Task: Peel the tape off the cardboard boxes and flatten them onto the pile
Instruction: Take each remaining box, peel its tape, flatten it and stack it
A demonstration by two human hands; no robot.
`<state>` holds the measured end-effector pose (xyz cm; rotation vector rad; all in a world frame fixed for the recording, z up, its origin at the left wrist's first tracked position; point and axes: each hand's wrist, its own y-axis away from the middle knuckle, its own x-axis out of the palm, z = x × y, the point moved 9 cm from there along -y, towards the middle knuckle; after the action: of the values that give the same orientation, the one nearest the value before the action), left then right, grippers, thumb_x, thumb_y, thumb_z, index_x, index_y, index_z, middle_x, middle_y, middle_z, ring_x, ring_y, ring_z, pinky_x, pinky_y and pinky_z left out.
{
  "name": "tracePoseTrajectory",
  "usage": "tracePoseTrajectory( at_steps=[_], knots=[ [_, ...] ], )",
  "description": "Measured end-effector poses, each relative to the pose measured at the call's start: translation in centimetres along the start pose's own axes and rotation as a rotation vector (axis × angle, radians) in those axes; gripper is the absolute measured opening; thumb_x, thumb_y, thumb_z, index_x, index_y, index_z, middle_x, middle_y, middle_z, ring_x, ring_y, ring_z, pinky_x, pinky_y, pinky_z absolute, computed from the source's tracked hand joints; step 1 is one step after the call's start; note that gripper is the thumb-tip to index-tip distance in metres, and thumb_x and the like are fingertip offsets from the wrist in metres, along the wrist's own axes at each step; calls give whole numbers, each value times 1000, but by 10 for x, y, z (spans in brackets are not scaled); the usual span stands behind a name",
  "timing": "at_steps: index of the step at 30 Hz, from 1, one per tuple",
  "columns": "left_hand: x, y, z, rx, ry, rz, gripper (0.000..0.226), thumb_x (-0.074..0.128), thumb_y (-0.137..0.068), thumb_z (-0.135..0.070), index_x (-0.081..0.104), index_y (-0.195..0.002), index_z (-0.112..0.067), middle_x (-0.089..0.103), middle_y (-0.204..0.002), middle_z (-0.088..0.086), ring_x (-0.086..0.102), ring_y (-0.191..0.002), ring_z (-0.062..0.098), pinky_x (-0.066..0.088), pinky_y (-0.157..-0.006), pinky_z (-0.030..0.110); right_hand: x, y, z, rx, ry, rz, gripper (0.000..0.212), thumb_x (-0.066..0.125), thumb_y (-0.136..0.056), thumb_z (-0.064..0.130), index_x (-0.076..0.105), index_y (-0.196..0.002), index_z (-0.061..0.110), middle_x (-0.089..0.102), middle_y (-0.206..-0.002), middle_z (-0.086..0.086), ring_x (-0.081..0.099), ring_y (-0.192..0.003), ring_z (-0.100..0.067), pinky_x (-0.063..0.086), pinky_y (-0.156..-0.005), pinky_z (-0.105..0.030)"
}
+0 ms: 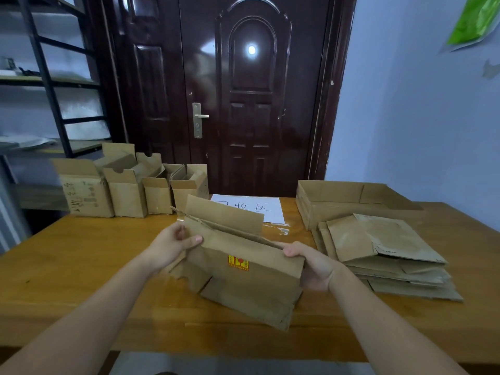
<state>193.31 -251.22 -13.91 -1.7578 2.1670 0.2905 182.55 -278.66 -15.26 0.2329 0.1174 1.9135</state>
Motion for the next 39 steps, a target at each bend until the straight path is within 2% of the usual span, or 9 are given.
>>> tracePoseTrajectory(
  at_steps=[2, 6, 9, 13, 17, 23, 27, 32, 39],
  knots=[
    [-8, 3, -2, 13, 48, -70, 35, 77, -89, -28, 62, -120, -20, 69, -115, -8, 64, -107, 11, 54, -99, 38, -11, -1, 8, -65, -73, -121, 46, 65, -89, 56, 71, -127, 31, 66, -130, -11, 61, -119, -29, 53, -95, -43],
    [-29, 6, 2, -15, 44, -244, 42, 79, -84, -45, 63, -115, -21, 70, -109, -5, 67, -102, 18, 58, -85, 39, -28, -3, 20, -172, -296, -187, 68, 37, -97, 70, 55, -144, 25, 63, -138, -14, 60, -128, -34, 42, -112, -58],
    [-31, 7, -5, -11, 49, -286, 61, 80, -82, -48, 54, -129, -18, 66, -107, -7, 67, -100, 18, 58, -80, 37, -47, -3, 33, -275, -128, -364, 63, 65, -94, 44, 35, -149, 42, 57, -143, 0, 65, -119, -27, 55, -96, -52],
    [-17, 9, -19, 52, 75, -121, 100, 76, -91, -31, 2, -159, -33, 55, -126, -8, 59, -113, 17, 51, -97, 38, -52, -3, 54, -345, 241, -417, 70, 78, -87, 12, 42, -139, 43, 57, -139, 5, 62, -118, -18, 59, -92, -46],
    [-6, 13, -26, 114, -93, 80, 83, 79, -87, -36, 30, -154, -42, 41, -144, -8, 53, -116, 8, 53, -85, 22, -41, -8, 42, -133, 468, -170, 112, 94, -69, 18, 27, -156, 40, 42, -137, 17, 52, -123, -11, 54, -92, -24],
    [18, 20, 9, -116, -255, 515, 143, 101, -57, -31, 1, -158, -49, 24, -149, -8, 42, -128, 17, 56, -97, 35, -54, -13, 33, 105, 731, -136, 135, 98, -62, 26, 8, -162, 39, 33, -145, 12, 45, -125, -11, 46, -99, -26],
    [28, 12, 12, -190, -473, 517, 152, 102, -54, -31, -8, -157, -50, 22, -145, -3, 40, -126, 26, 63, -83, 38, -57, -21, 26, 232, 808, -110, 130, 96, -66, 26, 7, -160, 41, 37, -137, 10, 47, -122, -15, 60, -80, -29],
    [31, -6, 28, -245, -631, 471, 160, 102, -52, -30, -17, -157, -48, 3, -158, -4, 29, -138, 35, 65, -77, 39, -56, -35, 5, 343, 912, -54, 143, 96, -65, 22, -9, -159, 43, 10, -161, 7, 34, -139, -29, 62, -85, -42],
    [43, -21, 32, -344, -815, 532, 145, 98, -61, -22, -4, -162, -43, 17, -154, 3, 42, -121, 34, 62, -62, 30, -74, -59, -17, 427, 1249, -105, 137, 94, -68, 32, -7, -160, 39, 14, -161, 1, 38, -134, -27, 57, -69, -24]
  ],
)
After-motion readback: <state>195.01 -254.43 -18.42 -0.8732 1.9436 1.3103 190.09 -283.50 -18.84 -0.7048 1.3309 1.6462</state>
